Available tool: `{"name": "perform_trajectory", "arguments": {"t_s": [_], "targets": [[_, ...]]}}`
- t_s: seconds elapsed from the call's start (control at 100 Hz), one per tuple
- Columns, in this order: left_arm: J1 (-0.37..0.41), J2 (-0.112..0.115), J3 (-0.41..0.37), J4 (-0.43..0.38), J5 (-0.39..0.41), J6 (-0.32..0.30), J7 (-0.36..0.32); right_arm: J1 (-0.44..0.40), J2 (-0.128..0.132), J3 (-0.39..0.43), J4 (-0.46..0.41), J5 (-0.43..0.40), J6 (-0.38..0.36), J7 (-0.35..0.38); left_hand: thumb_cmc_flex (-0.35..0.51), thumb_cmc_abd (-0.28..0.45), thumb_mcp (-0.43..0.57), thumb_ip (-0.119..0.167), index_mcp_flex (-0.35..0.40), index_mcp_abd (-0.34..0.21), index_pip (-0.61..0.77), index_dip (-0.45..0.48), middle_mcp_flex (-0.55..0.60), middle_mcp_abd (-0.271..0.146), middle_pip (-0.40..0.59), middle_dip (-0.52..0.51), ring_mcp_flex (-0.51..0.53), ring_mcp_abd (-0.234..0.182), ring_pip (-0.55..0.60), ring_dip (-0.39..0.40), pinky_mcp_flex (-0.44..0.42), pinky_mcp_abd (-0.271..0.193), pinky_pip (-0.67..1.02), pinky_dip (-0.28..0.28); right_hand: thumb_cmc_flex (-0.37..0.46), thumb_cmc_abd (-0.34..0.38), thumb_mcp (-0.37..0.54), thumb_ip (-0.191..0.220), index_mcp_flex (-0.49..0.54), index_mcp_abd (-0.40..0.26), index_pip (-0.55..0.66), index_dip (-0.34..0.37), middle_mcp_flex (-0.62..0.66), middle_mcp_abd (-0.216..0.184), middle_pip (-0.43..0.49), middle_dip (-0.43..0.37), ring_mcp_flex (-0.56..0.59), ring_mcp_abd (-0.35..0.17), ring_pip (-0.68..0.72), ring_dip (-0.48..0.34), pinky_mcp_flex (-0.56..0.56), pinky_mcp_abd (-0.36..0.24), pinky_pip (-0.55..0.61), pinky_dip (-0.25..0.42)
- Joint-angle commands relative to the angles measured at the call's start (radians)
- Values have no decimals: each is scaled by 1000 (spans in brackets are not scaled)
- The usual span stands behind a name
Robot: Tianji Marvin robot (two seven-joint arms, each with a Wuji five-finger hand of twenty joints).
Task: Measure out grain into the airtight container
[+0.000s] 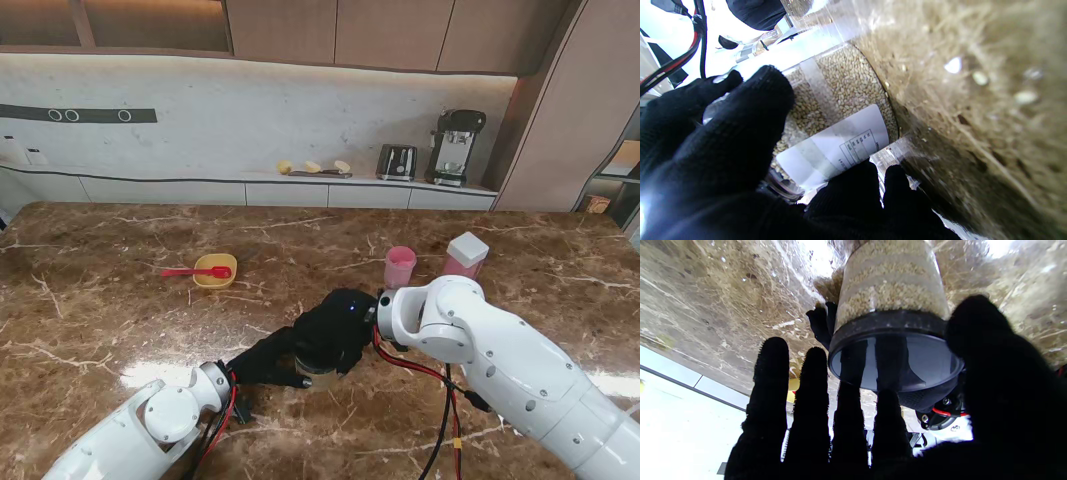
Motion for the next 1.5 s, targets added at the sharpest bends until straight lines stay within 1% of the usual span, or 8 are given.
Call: {"name": "perform_trajectory", "arguments": {"t_s": [0.0,0.08,0.14,0.3,0.55,0.73,1.21,1.49], "targets": [[23,9,7,30,9,18,-9,2,3,-10,4,0,1,19,28,66,48,49,44,-510,605,-10,16,-23,17,11,19,134,16,19,86,471,184,57,62,-40,23,10,14,-16,15,5,-5,-3,24,-2,-3,-13,0,-16,17,14,-7,18],[23,8,9,31,8,18,-7,1,0,-17,13,-15,7,-8,29,66,50,49,45,-509,605,-10,17,-23,16,11,20,134,16,19,85,472,184,56,-10,-179,402,-50,44,-28,65,32,28,-7,69,26,36,-24,43,13,49,3,21,18],[22,9,10,32,7,18,-8,-7,-4,-18,22,-26,16,-49,28,68,50,49,43,-510,604,-11,15,-25,15,11,20,131,16,19,85,471,183,56,-36,-165,469,-68,88,-42,112,55,84,-15,112,56,85,-30,92,42,88,-5,61,25],[20,9,11,33,9,17,-10,-45,-16,-12,24,-37,84,-116,31,67,49,48,43,-508,601,-13,15,-23,15,11,19,133,16,18,85,471,182,56,-143,-19,416,-63,211,-49,237,107,259,-22,195,127,233,-30,241,110,197,-25,203,24],[17,13,18,34,28,14,-10,-92,-21,-7,11,-50,172,-141,28,61,38,47,73,-499,523,-91,13,-24,12,9,17,133,16,18,83,471,178,55,-233,50,306,-43,249,-32,293,133,361,-20,231,168,318,-22,340,132,273,-36,349,-6],[17,14,19,34,30,16,-12,-137,-26,-6,-11,-103,278,-186,27,59,33,47,70,-498,524,-101,13,-23,10,7,17,134,16,18,83,470,177,55,-279,145,182,-7,272,-1,320,145,421,-18,257,196,366,-21,397,134,318,-62,426,-39],[20,17,17,31,38,17,-16,-185,-41,-45,-39,-107,496,-207,23,53,28,46,164,-476,526,-141,25,-23,1,1,17,136,16,18,80,472,170,54,-389,244,91,18,270,26,314,139,437,-1,240,192,379,-5,414,123,336,-86,453,-64],[21,17,14,31,36,16,-17,-203,-44,-42,-51,-130,542,-230,22,54,27,46,159,-479,525,-151,27,-23,-1,0,18,136,16,18,83,473,170,56,-585,318,91,50,155,60,221,108,314,19,110,98,303,27,310,82,277,-75,400,-91]]}}
